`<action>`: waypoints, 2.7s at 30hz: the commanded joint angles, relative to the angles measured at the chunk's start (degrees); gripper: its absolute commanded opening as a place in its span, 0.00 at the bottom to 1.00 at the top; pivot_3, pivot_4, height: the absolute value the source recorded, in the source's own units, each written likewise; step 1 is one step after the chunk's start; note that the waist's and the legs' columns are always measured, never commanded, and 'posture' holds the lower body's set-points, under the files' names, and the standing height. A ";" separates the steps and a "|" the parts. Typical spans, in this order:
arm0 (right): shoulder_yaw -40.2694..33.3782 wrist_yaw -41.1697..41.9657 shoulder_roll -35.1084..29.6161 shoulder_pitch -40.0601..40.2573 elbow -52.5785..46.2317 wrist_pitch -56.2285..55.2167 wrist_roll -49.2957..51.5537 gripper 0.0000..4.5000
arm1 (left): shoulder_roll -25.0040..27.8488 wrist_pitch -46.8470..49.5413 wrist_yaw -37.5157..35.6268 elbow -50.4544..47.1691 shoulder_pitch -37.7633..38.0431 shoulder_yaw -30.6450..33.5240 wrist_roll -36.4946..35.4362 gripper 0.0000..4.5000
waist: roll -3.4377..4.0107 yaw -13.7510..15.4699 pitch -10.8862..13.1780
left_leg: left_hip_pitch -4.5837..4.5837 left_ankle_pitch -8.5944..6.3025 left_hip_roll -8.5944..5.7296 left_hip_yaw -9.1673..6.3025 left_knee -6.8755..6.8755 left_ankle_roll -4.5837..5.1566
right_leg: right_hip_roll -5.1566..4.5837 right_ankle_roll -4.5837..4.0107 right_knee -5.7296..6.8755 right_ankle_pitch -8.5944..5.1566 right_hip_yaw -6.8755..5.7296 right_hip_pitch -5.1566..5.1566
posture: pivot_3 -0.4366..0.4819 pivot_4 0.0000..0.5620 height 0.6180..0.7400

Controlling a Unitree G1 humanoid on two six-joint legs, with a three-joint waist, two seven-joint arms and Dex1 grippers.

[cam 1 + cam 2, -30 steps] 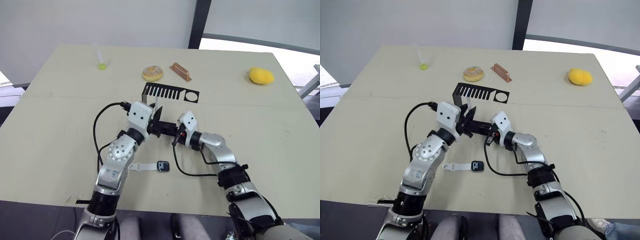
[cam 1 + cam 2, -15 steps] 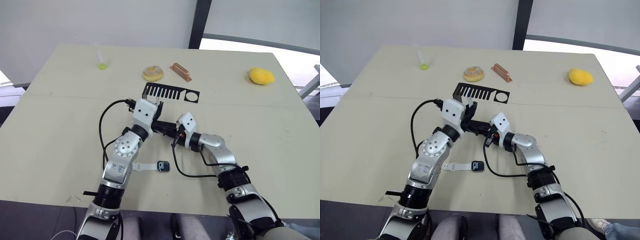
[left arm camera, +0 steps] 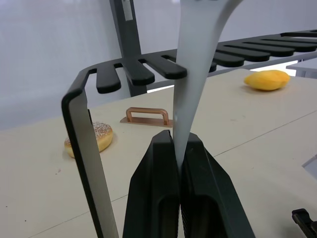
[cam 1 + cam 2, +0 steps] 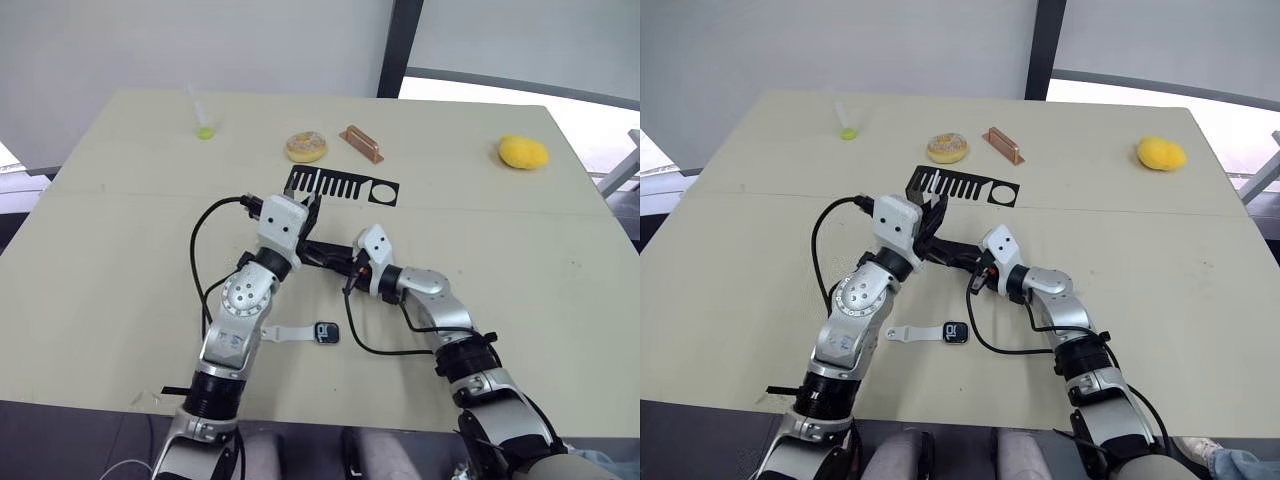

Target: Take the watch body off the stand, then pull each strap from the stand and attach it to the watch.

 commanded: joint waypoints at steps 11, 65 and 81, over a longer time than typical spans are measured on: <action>1.46 -0.98 0.42 1.91 2.56 2.35 -1.41 0.00 | 5.59 -2.22 -12.41 -13.54 8.25 2.28 -10.23 0.01 | 0.01 -0.19 -0.01 | 0.01 -0.04 0.01 -0.01 -0.02 0.07 | 0.00 0.00 -0.02 0.00 0.01 0.02 | 0.48 0.27 1.00; -7.89 -23.90 -1.86 33.68 -60.03 34.62 68.91 0.26 | 26.11 58.40 -49.30 -2.02 -9.93 0.11 -54.70 0.00 | 0.12 0.80 0.12 | -0.07 0.07 -0.07 -0.23 -0.79 0.01 | -0.06 -0.06 -0.46 -0.04 -0.04 -0.11 | 0.48 0.27 1.00; -8.71 -23.08 -1.94 33.88 -58.62 32.49 68.69 0.26 | 25.75 57.57 -49.30 -1.95 -9.36 0.57 -54.38 0.00 | 0.12 0.88 0.12 | -0.07 0.07 -0.07 -0.23 -0.79 0.01 | -0.05 -0.06 -0.46 -0.04 -0.05 -0.11 | 0.48 0.27 1.00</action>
